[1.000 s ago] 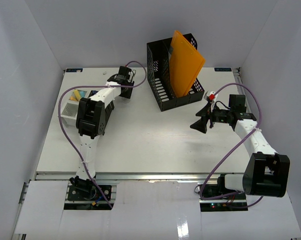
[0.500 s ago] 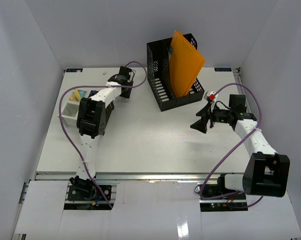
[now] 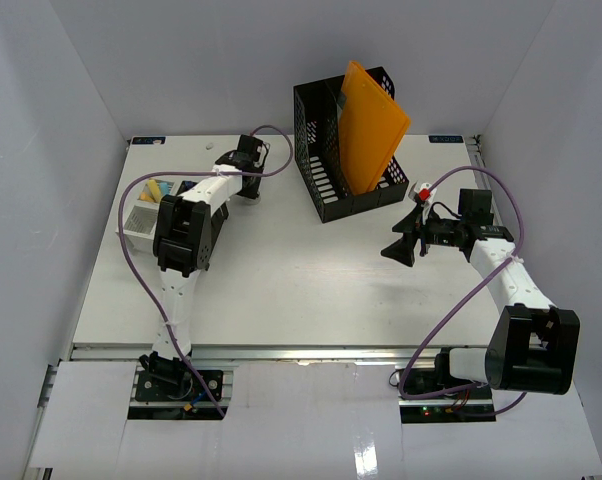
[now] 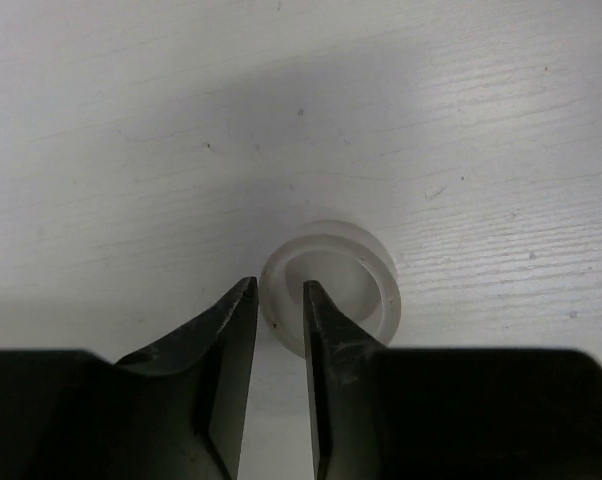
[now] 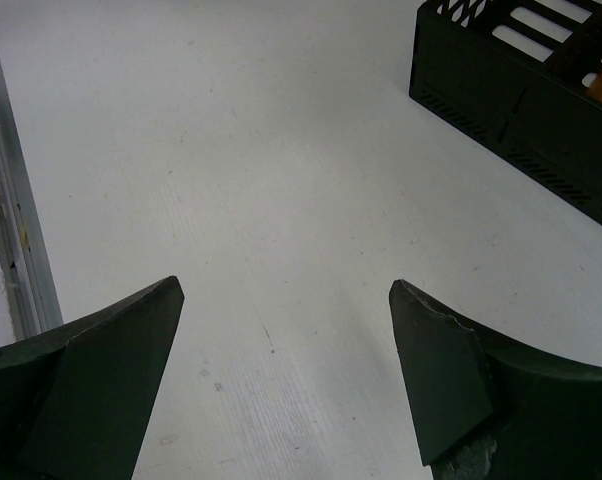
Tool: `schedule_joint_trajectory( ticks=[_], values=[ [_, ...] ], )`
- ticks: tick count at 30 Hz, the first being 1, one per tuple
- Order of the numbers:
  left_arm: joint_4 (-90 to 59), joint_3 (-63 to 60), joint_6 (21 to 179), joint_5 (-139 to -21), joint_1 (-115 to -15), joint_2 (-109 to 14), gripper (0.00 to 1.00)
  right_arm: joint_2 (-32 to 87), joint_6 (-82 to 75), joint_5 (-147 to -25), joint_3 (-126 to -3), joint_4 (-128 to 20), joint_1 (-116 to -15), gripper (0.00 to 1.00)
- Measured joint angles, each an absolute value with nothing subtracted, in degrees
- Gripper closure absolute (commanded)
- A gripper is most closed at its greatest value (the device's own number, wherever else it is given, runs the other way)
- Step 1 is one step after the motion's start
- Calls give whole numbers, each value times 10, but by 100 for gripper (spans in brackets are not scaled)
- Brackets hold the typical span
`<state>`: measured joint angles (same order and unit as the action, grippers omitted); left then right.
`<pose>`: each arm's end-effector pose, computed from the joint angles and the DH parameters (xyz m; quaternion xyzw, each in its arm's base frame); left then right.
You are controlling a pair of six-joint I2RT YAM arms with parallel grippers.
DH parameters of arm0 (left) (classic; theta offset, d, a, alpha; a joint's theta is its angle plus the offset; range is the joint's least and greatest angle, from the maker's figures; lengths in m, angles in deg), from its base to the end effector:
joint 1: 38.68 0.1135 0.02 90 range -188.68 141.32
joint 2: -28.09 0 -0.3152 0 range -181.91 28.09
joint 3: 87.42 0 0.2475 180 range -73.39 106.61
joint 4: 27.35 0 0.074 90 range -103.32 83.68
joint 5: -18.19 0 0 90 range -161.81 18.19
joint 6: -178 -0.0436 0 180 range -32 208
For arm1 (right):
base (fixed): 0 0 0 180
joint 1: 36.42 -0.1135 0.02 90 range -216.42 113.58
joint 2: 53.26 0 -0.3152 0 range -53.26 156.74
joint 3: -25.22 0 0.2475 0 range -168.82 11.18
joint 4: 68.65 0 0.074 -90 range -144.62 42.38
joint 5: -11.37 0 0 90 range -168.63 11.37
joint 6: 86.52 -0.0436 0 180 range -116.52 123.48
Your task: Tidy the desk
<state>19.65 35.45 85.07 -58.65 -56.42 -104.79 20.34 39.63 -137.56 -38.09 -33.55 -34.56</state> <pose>0.5189 -0.1556 0.2038 0.1389 0.9429 0.0726 0.2939 0.2434 0.0295 0.3030 -0.4159 0.7147 0.3227 0.4606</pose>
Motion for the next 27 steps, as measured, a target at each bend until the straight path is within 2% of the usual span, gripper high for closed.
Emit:
schedule_joint_trajectory(
  ticks=[4, 16, 19, 22, 25, 27],
  values=[
    [195, 351, 854, -591, -564, -1048, 100, 203, 397, -1376, -381, -335, -345, 10],
    [196, 326, 890, -653, -563, -1007, 100, 203, 397, -1379, -381, -334, -338, 10],
    [185, 263, 915, -680, -561, -919, 100, 203, 397, -1380, -381, -333, -338, 10],
    [140, 176, 951, -700, -543, -770, 100, 203, 397, -1383, -381, -331, -337, 10],
    [86, 105, 993, -728, -480, -633, 100, 203, 397, -1386, -381, -329, -337, 10],
    [38, 39, 1038, -758, -381, -548, 100, 203, 397, -1388, -381, -329, -336, 10]
  ],
)
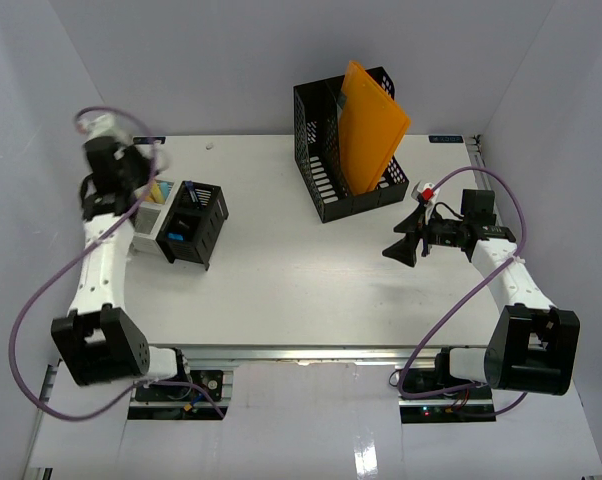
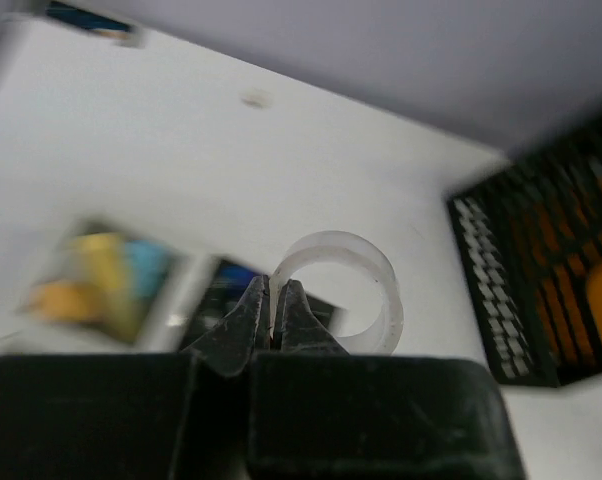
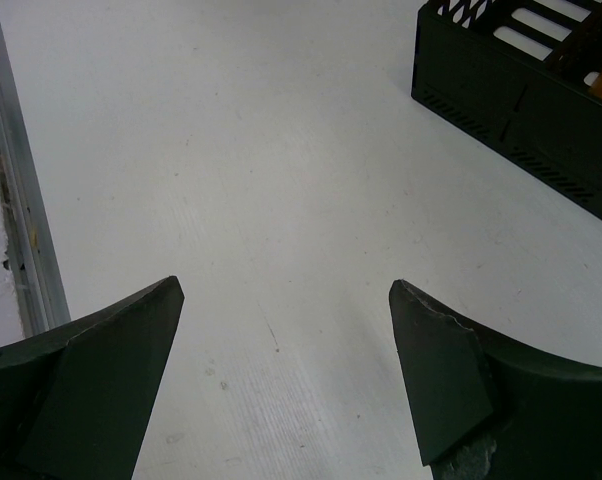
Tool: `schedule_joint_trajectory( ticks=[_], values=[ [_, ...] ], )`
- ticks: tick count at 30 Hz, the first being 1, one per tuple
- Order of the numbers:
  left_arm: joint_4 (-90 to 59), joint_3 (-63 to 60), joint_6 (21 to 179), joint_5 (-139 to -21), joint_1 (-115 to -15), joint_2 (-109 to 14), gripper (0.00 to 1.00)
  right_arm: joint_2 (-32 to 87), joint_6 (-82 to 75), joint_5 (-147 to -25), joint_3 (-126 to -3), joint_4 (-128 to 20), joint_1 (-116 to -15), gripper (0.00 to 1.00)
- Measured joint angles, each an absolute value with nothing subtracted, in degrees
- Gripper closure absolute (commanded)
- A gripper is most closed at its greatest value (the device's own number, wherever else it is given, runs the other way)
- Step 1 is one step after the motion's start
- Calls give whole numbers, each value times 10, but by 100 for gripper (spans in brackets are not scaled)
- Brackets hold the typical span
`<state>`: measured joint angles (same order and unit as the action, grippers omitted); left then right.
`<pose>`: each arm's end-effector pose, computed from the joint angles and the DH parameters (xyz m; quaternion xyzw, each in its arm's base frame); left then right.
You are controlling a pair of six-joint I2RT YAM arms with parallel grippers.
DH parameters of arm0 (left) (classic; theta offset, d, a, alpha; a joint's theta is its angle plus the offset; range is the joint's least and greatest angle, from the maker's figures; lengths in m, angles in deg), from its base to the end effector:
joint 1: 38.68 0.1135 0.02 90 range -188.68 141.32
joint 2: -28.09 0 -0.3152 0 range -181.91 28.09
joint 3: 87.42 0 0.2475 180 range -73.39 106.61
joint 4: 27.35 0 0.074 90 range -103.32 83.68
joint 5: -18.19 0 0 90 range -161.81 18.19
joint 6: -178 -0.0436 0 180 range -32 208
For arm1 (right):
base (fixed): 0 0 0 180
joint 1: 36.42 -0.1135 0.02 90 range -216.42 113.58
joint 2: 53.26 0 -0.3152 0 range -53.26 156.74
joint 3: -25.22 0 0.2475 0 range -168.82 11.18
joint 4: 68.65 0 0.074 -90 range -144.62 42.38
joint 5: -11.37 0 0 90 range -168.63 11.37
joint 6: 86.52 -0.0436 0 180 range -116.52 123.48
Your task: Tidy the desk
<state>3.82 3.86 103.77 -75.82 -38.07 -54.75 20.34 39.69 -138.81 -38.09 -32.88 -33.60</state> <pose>0.3339 0.0005 0.4172 -0.0994 0.8263 -0.1019 0.5449 0.2425 0.0259 0.3028 -0.4102 0.7147 0.3301 0.4604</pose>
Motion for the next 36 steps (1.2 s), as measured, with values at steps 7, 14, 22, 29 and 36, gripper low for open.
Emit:
schedule_joint_trajectory(
  ticks=[7, 14, 22, 29, 36],
  values=[
    [39, -105, 1177, -681, -176, -497, 100, 203, 397, -1391, -381, -327, -334, 10],
    [72, -117, 1230, -685, -161, -544, 100, 202, 397, -1393, -381, -326, -328, 10],
    [68, -90, 1232, -710, -161, -582, 66, 202, 397, -1393, -381, -325, -327, 10],
    [77, -91, 1223, -723, -162, -590, 37, 202, 397, -1393, -381, -325, -327, 10],
    [77, -92, 1226, -730, -160, -549, 34, 202, 397, -1393, -381, -325, -326, 10]
  ],
)
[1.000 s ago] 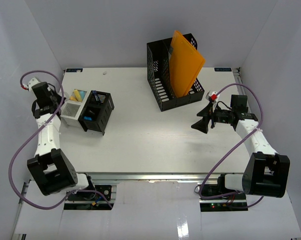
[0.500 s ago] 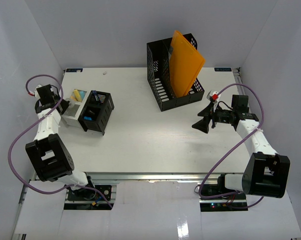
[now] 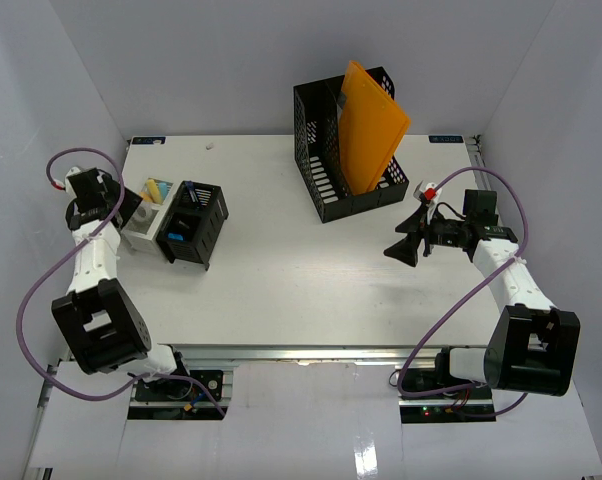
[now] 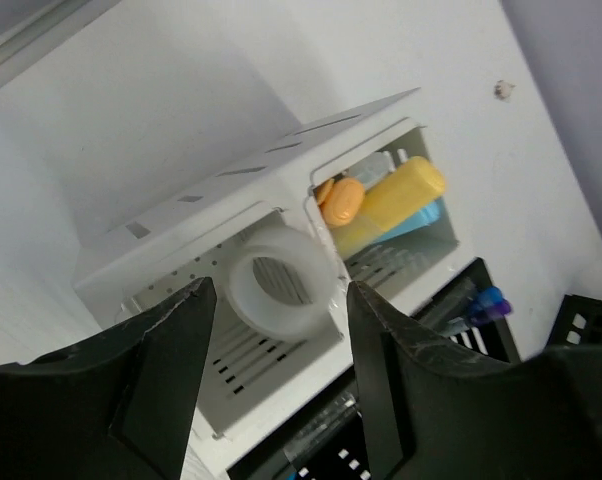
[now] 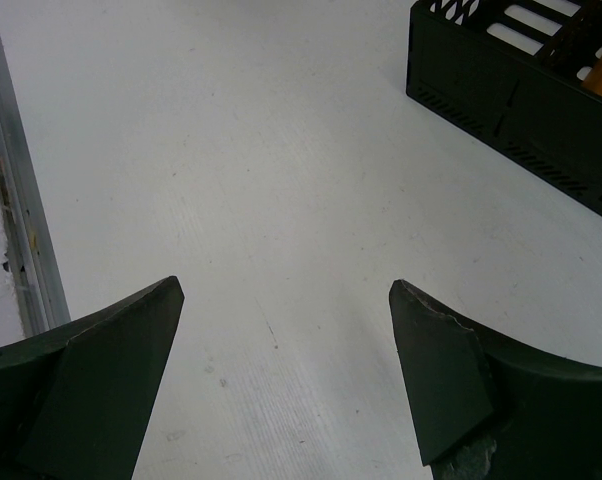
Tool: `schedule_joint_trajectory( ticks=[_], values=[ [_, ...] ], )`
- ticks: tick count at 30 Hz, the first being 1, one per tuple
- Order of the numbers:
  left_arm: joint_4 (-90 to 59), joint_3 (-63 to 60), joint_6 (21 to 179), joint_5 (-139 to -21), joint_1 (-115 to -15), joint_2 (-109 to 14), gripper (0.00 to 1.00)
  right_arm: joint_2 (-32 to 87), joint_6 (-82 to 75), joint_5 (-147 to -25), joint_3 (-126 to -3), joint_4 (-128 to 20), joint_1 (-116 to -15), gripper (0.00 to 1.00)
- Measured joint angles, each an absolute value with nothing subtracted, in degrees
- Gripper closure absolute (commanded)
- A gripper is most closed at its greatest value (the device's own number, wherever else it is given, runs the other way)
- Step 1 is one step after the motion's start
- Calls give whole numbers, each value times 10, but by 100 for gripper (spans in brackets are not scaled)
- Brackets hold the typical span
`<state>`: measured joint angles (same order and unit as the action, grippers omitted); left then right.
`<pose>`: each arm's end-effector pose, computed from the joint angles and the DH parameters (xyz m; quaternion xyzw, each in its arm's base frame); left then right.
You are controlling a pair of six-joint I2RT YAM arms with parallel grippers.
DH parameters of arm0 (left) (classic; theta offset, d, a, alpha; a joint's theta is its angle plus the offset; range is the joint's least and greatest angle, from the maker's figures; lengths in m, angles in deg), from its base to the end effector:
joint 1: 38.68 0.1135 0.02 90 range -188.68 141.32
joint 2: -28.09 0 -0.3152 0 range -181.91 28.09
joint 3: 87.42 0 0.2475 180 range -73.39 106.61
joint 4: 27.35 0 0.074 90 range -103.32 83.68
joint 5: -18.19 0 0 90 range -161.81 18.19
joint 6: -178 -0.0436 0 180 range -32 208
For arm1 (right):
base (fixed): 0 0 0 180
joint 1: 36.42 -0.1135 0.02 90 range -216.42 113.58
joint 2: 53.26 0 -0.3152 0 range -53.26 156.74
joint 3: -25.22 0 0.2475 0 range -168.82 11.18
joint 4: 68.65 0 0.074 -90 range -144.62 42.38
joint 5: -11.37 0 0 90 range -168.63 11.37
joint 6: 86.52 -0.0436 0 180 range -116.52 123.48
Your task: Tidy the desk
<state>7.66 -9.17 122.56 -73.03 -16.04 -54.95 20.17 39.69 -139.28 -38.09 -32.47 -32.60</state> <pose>0.2946 0.1219 0.3304 -0.4295 0.7972 -0.0536 0.4209 0.2416 0.0220 0.3032 -0.4039 0.7170 0.3304 0.4622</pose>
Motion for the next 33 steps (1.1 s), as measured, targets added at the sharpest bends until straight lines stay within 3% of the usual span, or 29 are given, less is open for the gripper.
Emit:
schedule_joint_trajectory(
  ticks=[10, 11, 12, 14, 19, 25, 33],
  values=[
    [62, -95, 1244, -778, -160, -443, 35, 201, 397, -1394, -381, -325, -319, 10],
    [56, -98, 1245, -789, -160, -436, 26, 201, 397, -1395, -381, -324, -318, 10],
    [40, -106, 1243, -812, -160, -428, 12, 200, 397, -1395, -381, -325, -317, 10],
    [-20, -138, 1241, -907, -163, -413, 2, 198, 397, -1395, -381, -325, -315, 10],
    [-156, -202, 1232, -1136, -292, -434, 2, 197, 394, -1393, -381, -325, -304, 10],
    [-201, -279, 1153, -1217, -533, -440, 2, 182, 364, -1388, -369, -346, -252, 10],
    [-181, -359, 1054, -1178, -552, -347, 2, 120, 306, -1314, -335, -381, -188, 10]
  ],
)
